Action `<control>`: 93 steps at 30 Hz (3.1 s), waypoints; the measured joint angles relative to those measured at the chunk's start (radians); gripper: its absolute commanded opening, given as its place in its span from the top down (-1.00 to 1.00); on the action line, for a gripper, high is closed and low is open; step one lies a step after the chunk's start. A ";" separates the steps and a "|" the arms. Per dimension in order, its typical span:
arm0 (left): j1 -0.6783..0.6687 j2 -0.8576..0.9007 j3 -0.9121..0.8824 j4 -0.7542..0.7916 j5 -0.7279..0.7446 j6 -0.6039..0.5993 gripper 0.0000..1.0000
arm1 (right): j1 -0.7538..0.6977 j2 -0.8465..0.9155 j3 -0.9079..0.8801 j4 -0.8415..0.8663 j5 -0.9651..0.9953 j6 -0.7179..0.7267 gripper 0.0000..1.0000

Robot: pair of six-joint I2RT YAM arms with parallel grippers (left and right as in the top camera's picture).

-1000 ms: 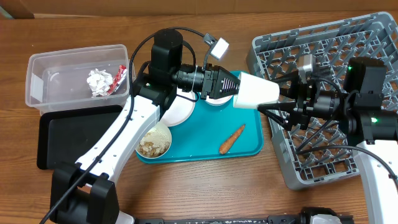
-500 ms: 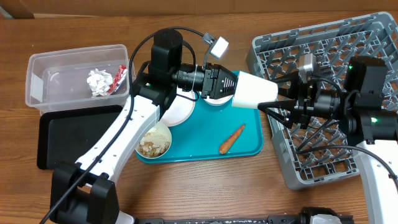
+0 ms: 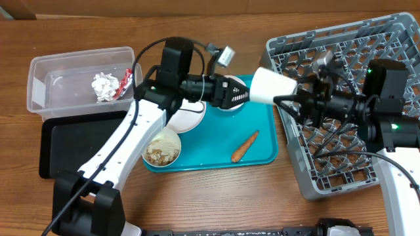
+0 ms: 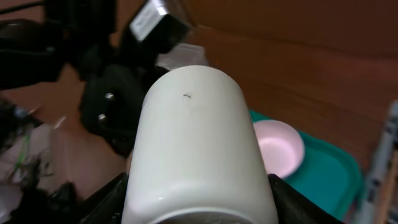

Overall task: Sort waste into correct bins and load items into the dishwasher
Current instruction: 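Grasp the cup with the right gripper and open the left gripper, then carry the cup right and place it upside down in the dish rack, then reach the right gripper to the pink bowl on the teal tray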

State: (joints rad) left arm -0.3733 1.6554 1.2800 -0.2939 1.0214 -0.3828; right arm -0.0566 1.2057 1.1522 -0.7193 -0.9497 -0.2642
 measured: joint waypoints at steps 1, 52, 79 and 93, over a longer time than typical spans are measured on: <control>0.010 0.000 0.000 -0.029 -0.042 0.023 -0.52 | 0.000 0.000 0.000 -0.004 0.054 0.031 0.06; 0.087 -0.156 0.001 -0.522 -0.728 0.267 -0.75 | -0.644 0.471 0.344 -0.436 1.073 0.619 -0.21; 0.087 -0.156 0.001 -0.488 -0.731 0.289 -0.99 | -0.562 0.466 0.366 -0.383 0.729 0.512 -0.96; 0.087 -0.156 0.001 -0.527 -0.846 0.246 -1.00 | 0.051 0.385 0.387 -0.369 0.655 0.368 -0.68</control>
State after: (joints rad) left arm -0.2863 1.4994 1.2812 -0.8207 0.1749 -0.1364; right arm -0.0055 1.5902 1.5391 -1.0878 -0.2947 0.1040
